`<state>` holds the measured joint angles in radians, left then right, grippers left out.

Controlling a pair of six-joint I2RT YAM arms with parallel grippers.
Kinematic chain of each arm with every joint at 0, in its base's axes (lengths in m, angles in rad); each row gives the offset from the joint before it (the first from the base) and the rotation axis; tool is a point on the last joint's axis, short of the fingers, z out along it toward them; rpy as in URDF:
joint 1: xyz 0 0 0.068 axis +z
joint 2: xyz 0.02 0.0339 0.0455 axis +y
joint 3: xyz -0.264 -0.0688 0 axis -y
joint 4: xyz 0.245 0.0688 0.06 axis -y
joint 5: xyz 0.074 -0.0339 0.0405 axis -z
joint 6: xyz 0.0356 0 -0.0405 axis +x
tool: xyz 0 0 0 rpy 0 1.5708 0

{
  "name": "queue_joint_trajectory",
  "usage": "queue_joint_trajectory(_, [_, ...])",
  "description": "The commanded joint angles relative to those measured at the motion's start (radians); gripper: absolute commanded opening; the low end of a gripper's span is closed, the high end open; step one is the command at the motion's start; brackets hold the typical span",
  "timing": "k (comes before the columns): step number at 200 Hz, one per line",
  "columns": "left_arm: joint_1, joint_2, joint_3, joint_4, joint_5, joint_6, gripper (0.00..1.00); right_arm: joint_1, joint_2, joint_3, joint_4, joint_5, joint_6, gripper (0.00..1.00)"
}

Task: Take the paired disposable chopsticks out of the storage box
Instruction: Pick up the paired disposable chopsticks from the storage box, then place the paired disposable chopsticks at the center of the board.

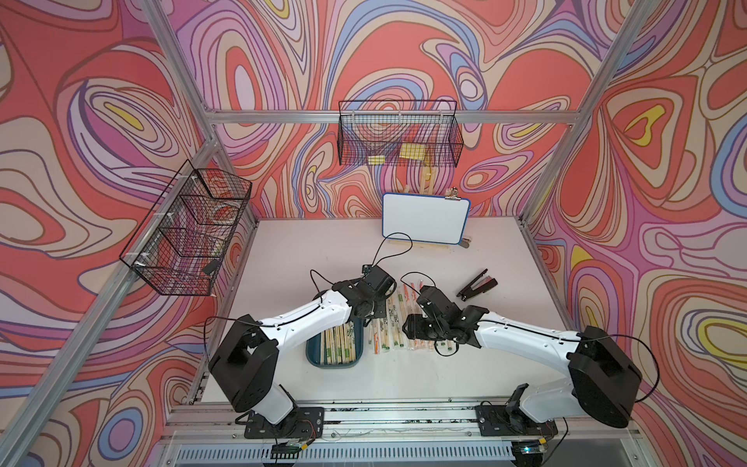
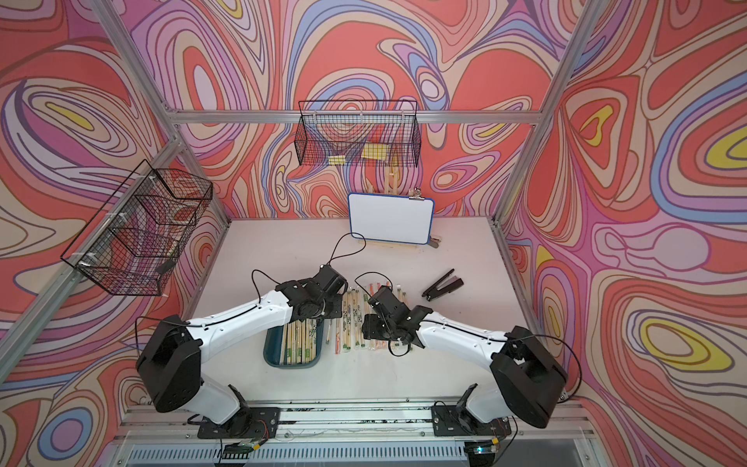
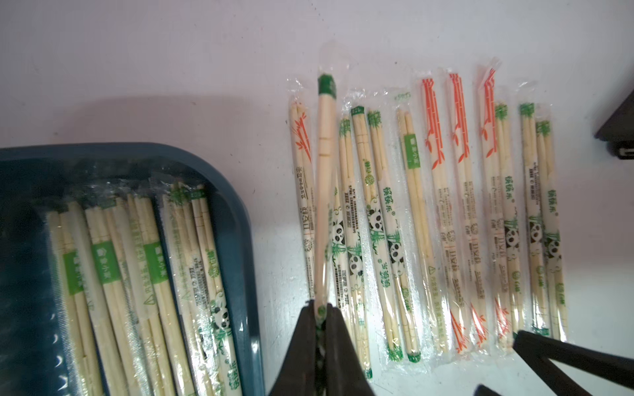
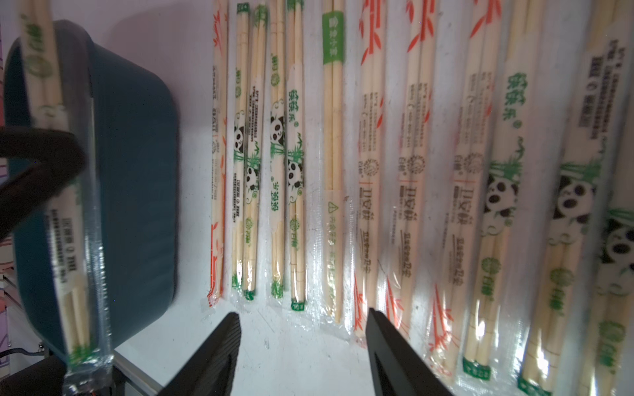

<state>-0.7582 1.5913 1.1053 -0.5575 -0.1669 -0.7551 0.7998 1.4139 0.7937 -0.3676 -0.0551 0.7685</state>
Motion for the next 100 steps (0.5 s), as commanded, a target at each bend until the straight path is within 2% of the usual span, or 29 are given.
queue_joint_trajectory(1, [-0.002, 0.045, -0.002, 0.038, -0.010, -0.040, 0.01, -0.001, -0.027, -0.025, -0.011, 0.019, 0.002, 0.64])
queue_joint_trajectory(53, [-0.003, 0.106, -0.023, 0.054, -0.080, -0.023, 0.01, -0.001, -0.033, -0.035, 0.001, 0.012, 0.018, 0.64])
queue_joint_trajectory(100, [-0.003, 0.161, -0.020, 0.062, -0.088, -0.016, 0.02, -0.001, -0.022, -0.010, -0.016, 0.012, 0.002, 0.64])
